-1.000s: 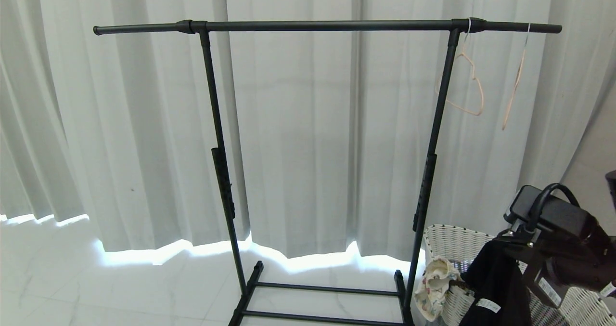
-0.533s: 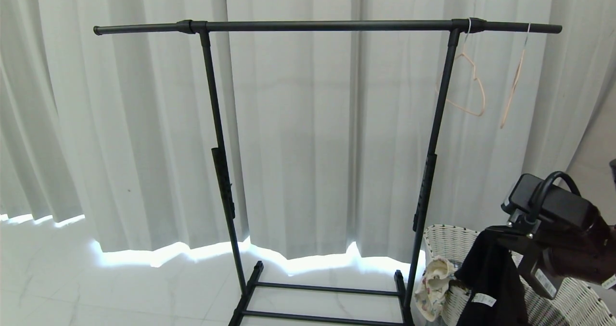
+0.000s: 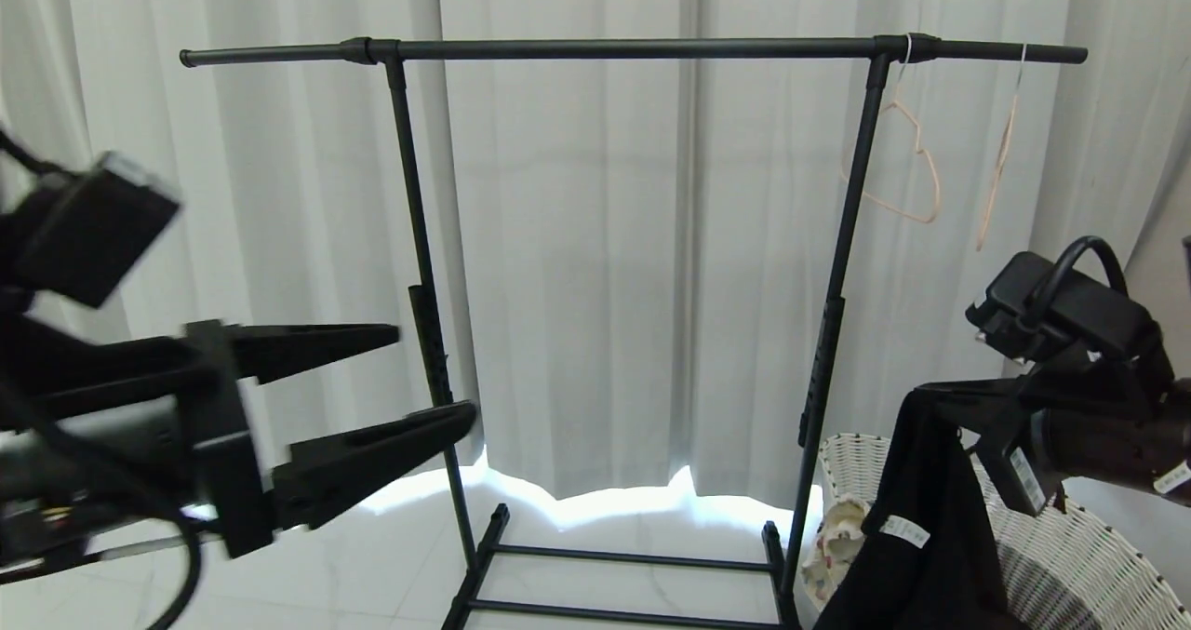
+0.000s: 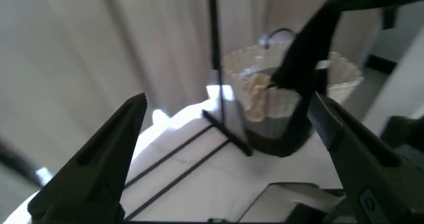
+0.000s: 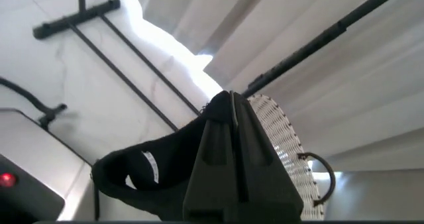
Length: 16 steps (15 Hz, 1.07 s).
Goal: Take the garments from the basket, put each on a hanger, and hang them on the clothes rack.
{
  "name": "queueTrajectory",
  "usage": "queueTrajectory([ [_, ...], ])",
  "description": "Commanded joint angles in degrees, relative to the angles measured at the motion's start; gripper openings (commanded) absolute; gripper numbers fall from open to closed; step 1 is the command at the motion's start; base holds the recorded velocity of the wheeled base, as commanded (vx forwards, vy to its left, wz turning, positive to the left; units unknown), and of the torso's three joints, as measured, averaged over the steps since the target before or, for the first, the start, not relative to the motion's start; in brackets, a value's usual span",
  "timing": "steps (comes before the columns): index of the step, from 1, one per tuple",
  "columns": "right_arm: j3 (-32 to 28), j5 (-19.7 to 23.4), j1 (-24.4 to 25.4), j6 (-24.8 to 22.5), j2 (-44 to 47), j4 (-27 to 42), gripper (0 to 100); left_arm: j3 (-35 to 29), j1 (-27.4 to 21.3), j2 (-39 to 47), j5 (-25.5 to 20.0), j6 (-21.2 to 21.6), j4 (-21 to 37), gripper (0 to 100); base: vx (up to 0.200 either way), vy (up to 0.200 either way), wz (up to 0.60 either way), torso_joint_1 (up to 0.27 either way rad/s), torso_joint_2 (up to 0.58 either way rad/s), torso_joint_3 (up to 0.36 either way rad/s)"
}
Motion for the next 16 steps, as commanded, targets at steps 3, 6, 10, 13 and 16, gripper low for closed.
queueTrajectory([
  [3, -6.71, 0.05, 5.88, 8.62, 3.75, 0.10, 0, -5.87, -15.57, 24.92, 9.72, -7.31, -10.58, 100, 0.000, 0.000, 0.00, 0.000, 0.00, 0.000],
  [6, -7.41, -0.04, 7.82, 11.52, 3.48, 0.28, 0, -9.73, -17.24, 29.58, 9.63, -10.03, -12.16, 100, 0.000, 0.000, 0.00, 0.000, 0.00, 0.000],
  [10, -7.41, 0.22, 9.57, 11.61, 3.48, -0.25, 0, -11.32, -21.90, 35.82, 9.28, -12.49, -16.56, 100, 0.000, 0.000, 0.00, 0.000, 0.00, 0.000],
  [13, -7.32, 0.31, 10.89, 11.61, 2.34, -0.43, 0, -11.49, -21.99, 39.07, 8.23, -12.40, -19.02, 100, 0.000, 0.000, 0.00, 0.000, 0.00, 0.000],
  [16, -7.32, 0.40, 11.68, 11.61, 1.64, -0.43, 0, -11.75, -21.73, 42.06, 5.94, -12.14, -19.28, 100, 0.000, 0.000, 0.00, 0.000, 0.00, 0.000],
])
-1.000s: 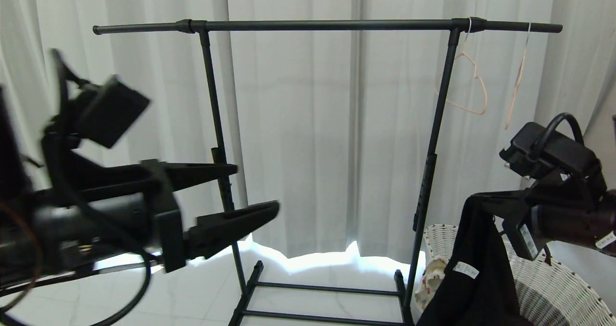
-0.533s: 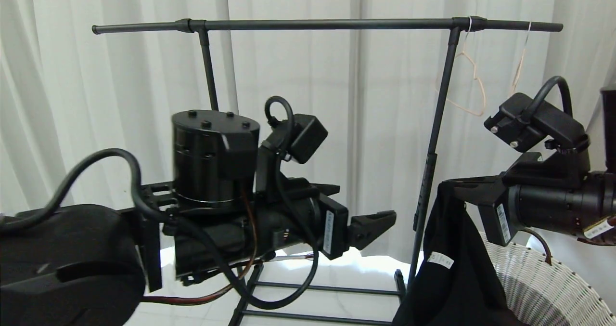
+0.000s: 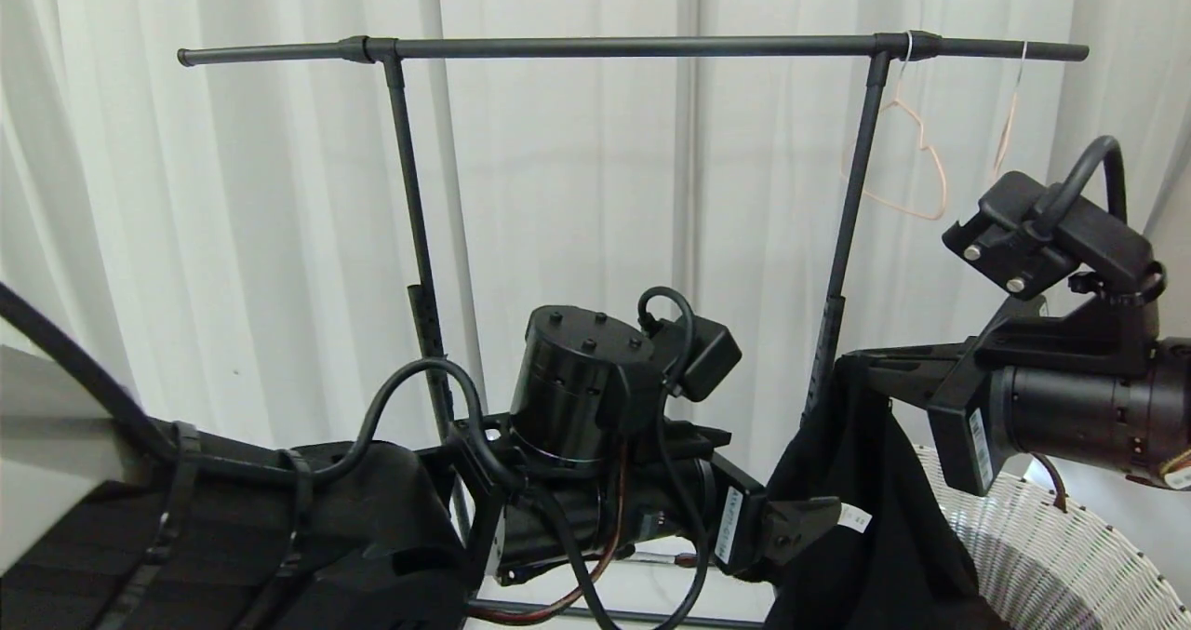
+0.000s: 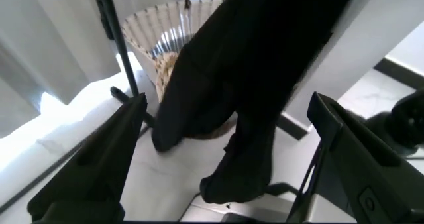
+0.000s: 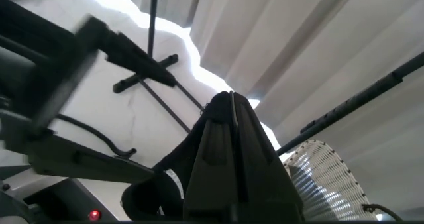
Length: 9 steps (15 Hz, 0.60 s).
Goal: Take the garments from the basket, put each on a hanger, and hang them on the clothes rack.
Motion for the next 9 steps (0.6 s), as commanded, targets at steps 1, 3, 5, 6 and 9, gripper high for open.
queueTrajectory([
  [1, 0.17, 0.03, 0.21, -0.02, -0.66, 0.01, 0, 0.20, 0.13, 2.59, -0.61, 0.05, -0.14, 100, 0.000, 0.000, 0.00, 0.000, 0.00, 0.000],
  [3, 0.17, 0.03, 0.21, -0.02, -0.66, 0.01, 0, 0.64, 0.22, 4.08, -1.13, 0.31, -0.14, 100, 0.000, 0.000, 0.00, 0.000, 0.00, 0.000],
  [5, 0.25, 0.03, 1.00, -0.02, -1.10, 0.01, 0, 0.38, 0.31, 6.10, -1.13, 0.40, -0.14, 100, 0.000, 0.000, 0.00, 0.000, 0.00, 0.000],
  [6, 0.34, 0.03, 1.18, -0.02, -1.27, 0.01, 0, 0.38, 0.22, 6.98, -1.05, 0.49, -0.14, 100, 0.000, 0.000, 0.00, 0.000, 0.00, 0.000],
  [9, 0.87, 0.03, 1.62, -0.02, -1.36, 0.01, 0, 1.08, 0.92, 10.67, 0.97, 6.82, -0.14, 100, 0.000, 0.000, 0.00, 0.000, 0.00, 0.000],
])
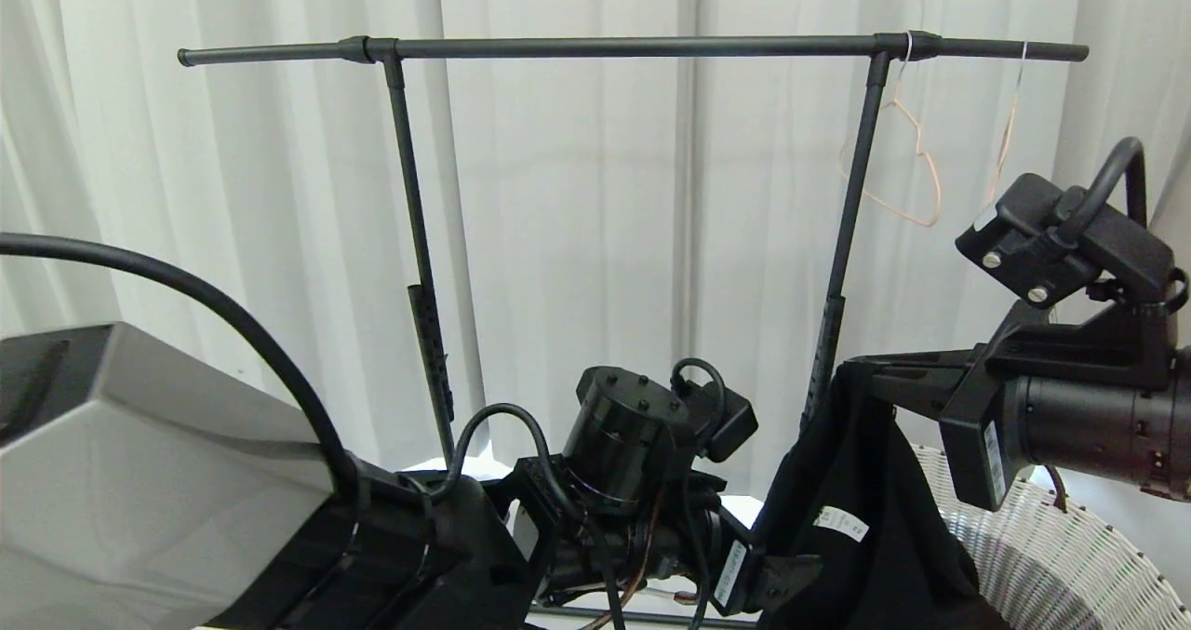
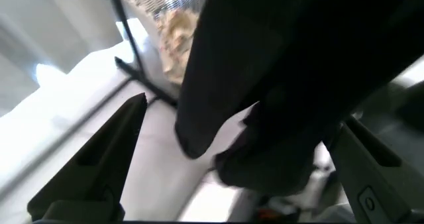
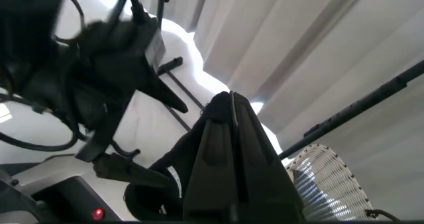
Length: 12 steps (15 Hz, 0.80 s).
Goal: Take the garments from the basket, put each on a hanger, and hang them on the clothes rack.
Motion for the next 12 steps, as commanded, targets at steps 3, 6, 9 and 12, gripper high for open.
queueTrajectory([
  [3, 0.09, 0.33, 0.23, -0.02, -0.29, 0.01, 0, 0.54, 0.48, 3.97, 1.15, 2.29, -0.11, 100, 0.000, 0.000, 0.00, 0.000, 0.00, 0.000],
  [6, 0.18, 0.33, 0.23, 0.07, -0.73, 0.01, 0, 1.85, 0.75, 3.88, 4.75, 2.11, -0.11, 100, 0.000, 0.000, 0.00, 0.000, 0.00, 0.000],
  [9, 0.35, 0.33, 0.14, -0.02, -1.08, 0.01, 0, 5.72, 1.54, 3.44, 7.04, 1.94, -2.40, 100, 0.000, 0.000, 0.00, 0.000, 0.00, 0.000],
  [12, 0.62, 0.25, 0.05, -0.02, -1.43, 0.01, 0, 8.18, 1.80, 3.62, 7.30, 2.02, -8.38, 0, 0.000, 0.000, 0.00, 0.000, 0.00, 0.000],
])
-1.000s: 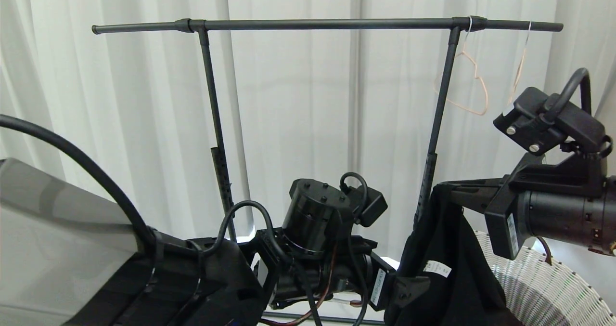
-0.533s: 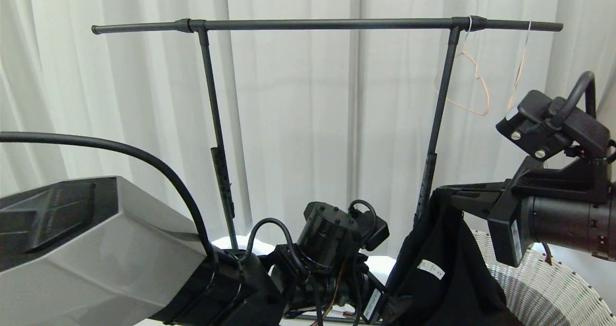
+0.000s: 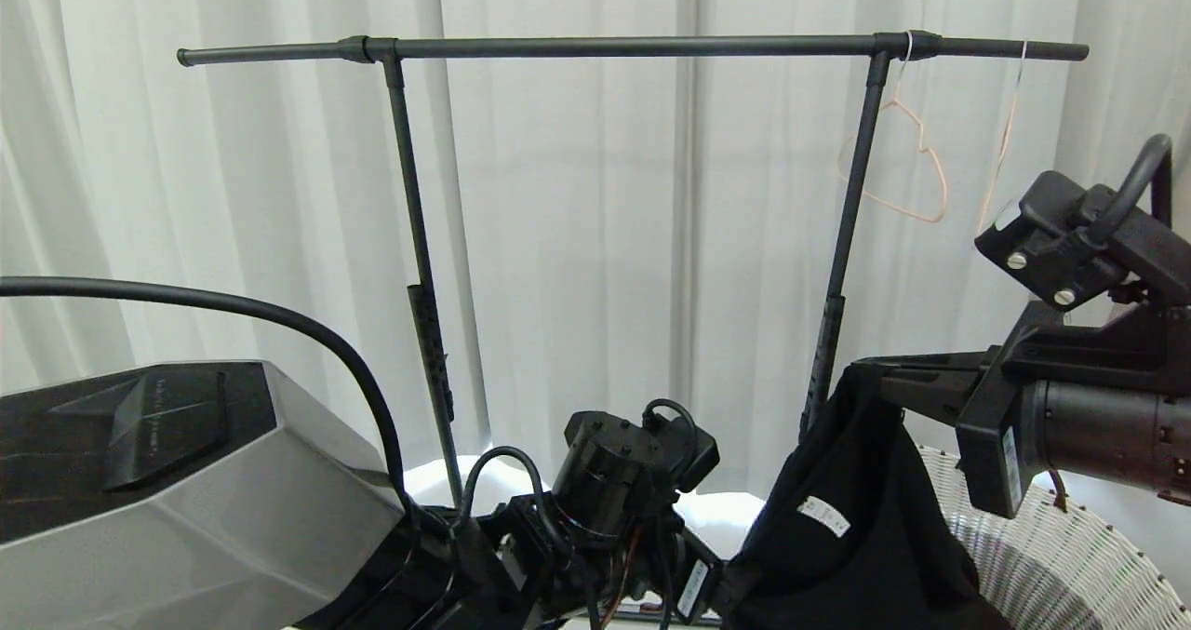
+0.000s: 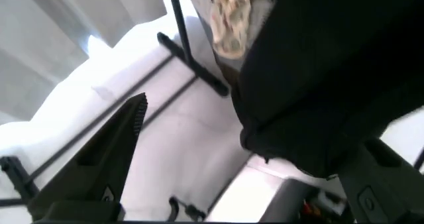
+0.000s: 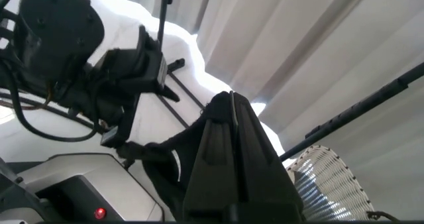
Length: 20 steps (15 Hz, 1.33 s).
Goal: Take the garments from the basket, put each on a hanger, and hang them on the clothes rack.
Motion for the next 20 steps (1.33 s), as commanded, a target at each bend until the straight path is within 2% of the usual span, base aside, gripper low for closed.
queueTrajectory([
  [1, 0.18, -0.03, -0.21, 0.05, -0.28, 0.10, 0, 2.18, 0.10, -0.32, 0.78, 0.05, -0.73, 0, 0.000, 0.000, 0.00, 0.000, 0.00, 0.000],
  [5, 0.36, -0.12, -1.00, 1.28, -0.28, 0.45, 0, 3.93, -0.25, -0.32, 8.43, 0.31, -4.60, 0, 0.000, 0.000, 0.00, 0.000, 0.00, 0.000],
  [7, 1.94, -0.12, -1.35, 2.51, -0.28, 0.45, 0, 5.43, -0.60, -0.41, 14.75, 0.40, -8.38, 0, 0.000, 0.000, 0.00, 0.000, 0.00, 0.000],
  [8, 2.64, -0.12, -1.52, 3.03, -0.28, 0.45, 0, 5.60, -0.69, -1.20, 16.42, 0.40, -11.10, 0, 0.000, 0.000, 0.00, 0.000, 0.00, 0.000],
  [10, 2.73, -0.12, -3.02, 3.12, -0.19, 0.36, 0, 5.60, -0.78, -7.88, 16.86, -0.04, -10.66, 0, 0.000, 0.000, 0.00, 0.000, 0.00, 0.000],
  [12, 2.82, -0.21, -5.30, 3.12, -0.19, 0.01, 0, 7.27, -1.57, -17.02, 16.86, -0.04, -4.86, 0, 0.000, 0.000, 0.00, 0.000, 0.00, 0.000],
  [14, 2.64, -0.12, -8.29, 3.12, -0.36, -0.16, 0, 6.66, -1.57, -26.34, 16.86, -0.04, 4.90, 0, 0.000, 0.000, 0.00, 0.000, 0.00, 0.000],
  [17, 2.55, -0.21, -8.82, 2.51, -0.36, -2.45, 0, -0.64, -1.22, -38.20, 17.57, -0.04, 25.99, 0, 0.000, 0.000, 0.00, 0.000, 0.00, 0.000],
  [18, 2.47, -0.21, -8.73, 1.89, -0.19, -3.06, 0, -3.10, -1.22, -40.05, 17.57, -0.04, 30.38, 0, 0.000, 0.000, 0.00, 0.000, 0.00, 0.000],
  [20, 2.38, -0.21, -9.00, 0.49, -0.10, -4.38, 0, -6.97, -1.22, -41.01, 17.83, 0.14, 33.46, 0, 0.000, 0.000, 0.00, 0.000, 0.00, 0.000],
])
